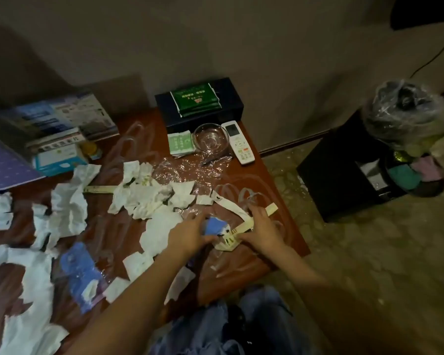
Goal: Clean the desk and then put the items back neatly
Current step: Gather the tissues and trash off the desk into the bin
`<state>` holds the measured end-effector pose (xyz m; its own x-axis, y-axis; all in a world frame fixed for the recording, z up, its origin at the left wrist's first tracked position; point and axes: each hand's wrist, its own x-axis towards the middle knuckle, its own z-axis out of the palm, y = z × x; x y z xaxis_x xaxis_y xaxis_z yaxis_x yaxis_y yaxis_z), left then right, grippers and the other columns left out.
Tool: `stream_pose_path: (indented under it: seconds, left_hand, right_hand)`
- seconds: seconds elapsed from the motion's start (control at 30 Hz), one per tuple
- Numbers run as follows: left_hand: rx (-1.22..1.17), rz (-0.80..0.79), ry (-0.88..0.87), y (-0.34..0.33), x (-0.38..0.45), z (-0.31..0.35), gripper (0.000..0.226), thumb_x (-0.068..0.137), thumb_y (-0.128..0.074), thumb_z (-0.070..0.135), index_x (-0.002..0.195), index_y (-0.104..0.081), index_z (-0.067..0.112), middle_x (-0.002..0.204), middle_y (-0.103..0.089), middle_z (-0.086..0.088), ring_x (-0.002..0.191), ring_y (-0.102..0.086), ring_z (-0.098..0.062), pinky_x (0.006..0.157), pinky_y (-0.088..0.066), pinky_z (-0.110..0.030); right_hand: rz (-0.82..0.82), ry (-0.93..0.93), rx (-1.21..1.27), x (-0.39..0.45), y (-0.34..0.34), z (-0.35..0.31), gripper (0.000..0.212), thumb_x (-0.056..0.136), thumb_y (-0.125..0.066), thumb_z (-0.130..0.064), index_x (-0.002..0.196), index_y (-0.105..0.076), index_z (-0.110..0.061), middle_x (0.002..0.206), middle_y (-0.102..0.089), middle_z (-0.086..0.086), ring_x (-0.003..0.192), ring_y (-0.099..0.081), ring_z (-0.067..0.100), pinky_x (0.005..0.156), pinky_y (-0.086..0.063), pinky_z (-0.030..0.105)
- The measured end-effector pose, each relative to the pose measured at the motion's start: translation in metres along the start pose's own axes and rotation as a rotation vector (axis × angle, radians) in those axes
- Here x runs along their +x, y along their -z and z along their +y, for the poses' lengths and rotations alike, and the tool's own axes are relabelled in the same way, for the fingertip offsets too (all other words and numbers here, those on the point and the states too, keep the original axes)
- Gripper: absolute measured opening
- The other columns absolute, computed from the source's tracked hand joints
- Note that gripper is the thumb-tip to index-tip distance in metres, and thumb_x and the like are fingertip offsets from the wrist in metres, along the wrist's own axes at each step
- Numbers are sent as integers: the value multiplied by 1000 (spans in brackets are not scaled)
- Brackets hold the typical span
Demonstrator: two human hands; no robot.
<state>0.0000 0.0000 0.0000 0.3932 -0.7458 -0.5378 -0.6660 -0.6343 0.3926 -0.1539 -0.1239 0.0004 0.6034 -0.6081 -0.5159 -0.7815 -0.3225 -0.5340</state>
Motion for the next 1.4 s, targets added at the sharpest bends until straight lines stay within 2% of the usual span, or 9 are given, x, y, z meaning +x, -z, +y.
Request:
stream_pose_path:
  seconds: [0.43, 0.6, 0.67, 0.73, 0.8, 0.9, 1.13, 1.27, 1.4]
  left_hand:
    - [-23, -66, 83, 4, 27, -5, 30, 88, -58, 39, 105, -62, 15, 105, -63, -8, 95, -60, -26, 72, -46, -30]
    - [-97, -42, 13, 21, 26, 2, 20, 89, -59, 25, 100, -59, 9, 83, -52, -2, 86, -57, -22, 60, -35, -27]
    - [-111, -36, 15, 27, 26, 4, 14, 89, -59, 23, 86, -53, 11, 73, -42, 5, 80, -52, -21, 58, -31, -27]
    - [-111, -45, 38, 29, 29, 5, 28, 87, -59, 25, 67, -43, 15, 65, -41, 5, 71, -51, -22, 56, -31, -28]
    - [-116, -41, 36, 33, 32, 9, 37, 87, -60, 26, 59, -37, 18, 60, -39, 2, 58, -45, -17, 49, -27, -28]
    - [-126, -37, 13, 44, 37, 24, 40, 88, -60, 24, 56, -38, 16, 57, -40, 0, 52, -40, -12, 47, -24, -25]
    - [-160, 13, -125, 64, 41, 82, 17, 86, -63, 20, 85, -64, 3, 86, -64, -13, 84, -61, -30, 60, -34, -29]
    - [-185, 12, -154, 64, 43, 128, 23, 84, -66, 22, 84, -67, -1, 82, -67, -14, 79, -65, -29, 67, -51, -35]
    - [-184, 31, -176, 55, 45, 192, 18, 83, -65, 18, 81, -66, 0, 83, -69, -19, 77, -67, -30, 73, -55, -44]
  right_hand:
    - [-13, -168, 24, 11, -12, 10, 52, 85, -68, -30, 134, -54, -20, 111, -42, 4, 105, -55, 24, 89, -39, 26]
    - [39, -294, 156, 15, -8, 13, 37, 83, -72, -22, 107, -56, 0, 87, -50, 2, 86, -59, 25, 69, -42, 26]
    - [77, -319, 234, 14, -2, 11, 23, 82, -72, -17, 84, -51, -10, 86, -54, 8, 81, -60, 26, 68, -52, 36]
    - [111, -294, 238, 10, 7, 6, 22, 84, -70, -14, 73, -51, -21, 88, -56, 10, 85, -61, 27, 74, -52, 38]
    - [129, -261, 184, 8, 18, 4, 5, 85, -68, -15, 87, -65, -11, 99, -60, 15, 92, -60, 27, 74, -45, 30]
    - [156, -231, 106, 5, 33, 8, 26, 88, -64, -13, 108, -64, 3, 106, -62, 16, 100, -60, 27, 71, -35, 20]
    - [161, -103, 158, -19, 83, 24, 57, 96, -47, -8, 147, -32, -31, 133, -48, 1, 119, -51, 20, 93, -38, 22]
    - [187, -52, -9, -32, 114, 46, 36, 94, -45, -4, 120, -65, -17, 107, -46, -2, 107, -49, 20, 87, -36, 19]
    - [319, -65, -58, -42, 148, 86, 23, 93, -49, -3, 88, -70, -5, 124, -45, 7, 117, -49, 20, 82, -36, 12]
